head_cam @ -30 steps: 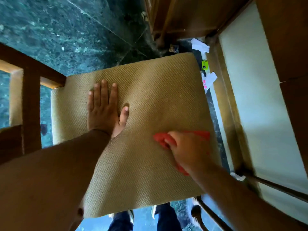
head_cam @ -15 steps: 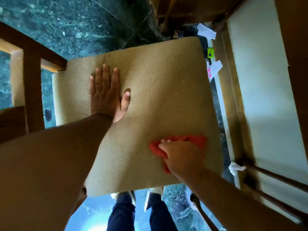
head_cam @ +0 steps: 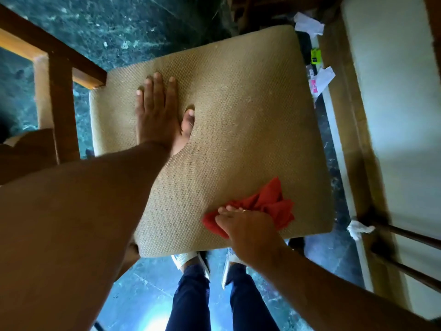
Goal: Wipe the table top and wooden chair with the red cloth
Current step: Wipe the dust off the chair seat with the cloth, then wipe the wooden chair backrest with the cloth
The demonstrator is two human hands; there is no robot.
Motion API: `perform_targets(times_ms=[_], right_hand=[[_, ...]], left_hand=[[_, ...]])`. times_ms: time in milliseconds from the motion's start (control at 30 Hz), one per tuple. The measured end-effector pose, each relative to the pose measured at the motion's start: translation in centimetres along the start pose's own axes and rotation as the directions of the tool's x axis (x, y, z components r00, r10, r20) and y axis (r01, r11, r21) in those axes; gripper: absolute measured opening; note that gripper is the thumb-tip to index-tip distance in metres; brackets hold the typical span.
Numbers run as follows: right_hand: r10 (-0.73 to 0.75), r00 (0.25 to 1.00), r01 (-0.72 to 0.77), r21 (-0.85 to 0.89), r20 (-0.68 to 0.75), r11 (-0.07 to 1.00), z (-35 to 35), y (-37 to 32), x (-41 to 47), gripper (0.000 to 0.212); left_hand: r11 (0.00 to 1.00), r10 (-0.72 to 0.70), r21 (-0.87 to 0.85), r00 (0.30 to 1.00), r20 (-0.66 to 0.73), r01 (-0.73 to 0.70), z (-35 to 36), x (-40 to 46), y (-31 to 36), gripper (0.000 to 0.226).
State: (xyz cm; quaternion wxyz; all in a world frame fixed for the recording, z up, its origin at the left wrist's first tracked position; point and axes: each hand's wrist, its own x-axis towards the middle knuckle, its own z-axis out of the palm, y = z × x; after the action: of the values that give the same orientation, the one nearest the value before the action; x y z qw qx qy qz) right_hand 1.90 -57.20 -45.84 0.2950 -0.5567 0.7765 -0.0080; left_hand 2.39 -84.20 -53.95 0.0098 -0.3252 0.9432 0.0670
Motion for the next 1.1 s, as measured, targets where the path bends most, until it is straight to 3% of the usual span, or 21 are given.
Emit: perform_targets(times_ms=[67,167,267,300,367,467,500,567,633,667,733,833,967,1100], right_hand=[[0.103,0.992,-0.109,0.079,0.074,0.991,-1.9,1.4,-0.4,0.023],[0.256,0.932,-0.225,0.146,-0.258,0.964,-5.4,4.0,2.1,0.053],[0.25,0.823,-0.277,0.023,-0.51,0.96,-5.4,2.7,5.8,0.027],[0.208,0.846,-0.27,-0.059,-0.491,0.961,-3.6,1.2,5.8,0.019],[0.116,0.907,-0.196,-0.162,-0.404,0.967,0.1,-1.5,3.8,0.025],[0.028,0.987,-0.043,-0.088,-0.157,0.995,1.7,-2.1,1.4,0.007],[0.075,0.995,-0.076,-0.014,-0.064,0.997,0.9,-1.7,1.1,0.009],[0.251,0.964,-0.265,0.228,0.09,0.937,-1.2,-0.8,0.5,0.033],[0.391,0.914,-0.389,0.523,0.113,0.758,-3.7,-0.4,-0.8,0.034],[0.424,0.901,-0.368,0.679,0.092,0.635,-5.4,-0.8,-1.6,0.023],[0.429,0.903,-0.224,0.866,0.012,0.446,-9.2,-2.9,-2.9,0.011],[0.333,0.94,-0.029,0.958,-0.071,0.284,-15.9,-9.2,-3.8,0.008],[0.13,0.971,0.18,0.973,-0.199,0.142,-24.3,-18.5,-4.9,0.019],[0.004,0.956,0.291,0.949,-0.294,0.123,-29.2,-25.9,-6.2,0.037]], left_hand=[[1.0,-0.004,0.005,1.0,0.009,0.004,-0.2,0.0,0.0,0.075],[1.0,0.0,0.005,1.0,0.004,0.0,0.1,0.1,-0.1,0.075],[1.0,0.002,0.014,1.0,-0.019,-0.001,0.7,0.2,-0.2,0.075],[1.0,0.002,0.019,1.0,-0.018,-0.001,0.6,0.2,-0.3,0.074],[1.0,0.01,0.029,1.0,0.029,-0.011,0.4,0.1,-0.4,0.075],[0.999,-0.01,0.049,0.979,0.203,0.0,-1.3,0.1,-0.2,0.078],[0.999,-0.012,0.04,0.952,0.304,0.0,-2.7,0.6,0.0,0.08],[0.996,0.006,0.073,0.855,0.518,-0.051,-6.5,1.9,-0.3,0.086],[0.97,0.026,0.168,0.758,0.652,-0.178,-11.6,3.0,-1.2,0.085],[0.952,0.025,0.216,0.754,0.656,-0.219,-15.1,3.2,-1.8,0.084],[0.934,0.011,0.282,0.81,0.586,-0.217,-22.8,3.2,-2.6,0.082],[0.938,0.026,0.305,0.912,0.408,-0.164,-34.9,3.0,-2.9,0.072],[0.863,0.137,0.449,0.963,0.234,-0.232,-48.3,1.1,-5.7,0.067],[0.867,0.075,0.492,0.997,0.034,-0.082,-55.7,-1.0,-12.0,0.071]])
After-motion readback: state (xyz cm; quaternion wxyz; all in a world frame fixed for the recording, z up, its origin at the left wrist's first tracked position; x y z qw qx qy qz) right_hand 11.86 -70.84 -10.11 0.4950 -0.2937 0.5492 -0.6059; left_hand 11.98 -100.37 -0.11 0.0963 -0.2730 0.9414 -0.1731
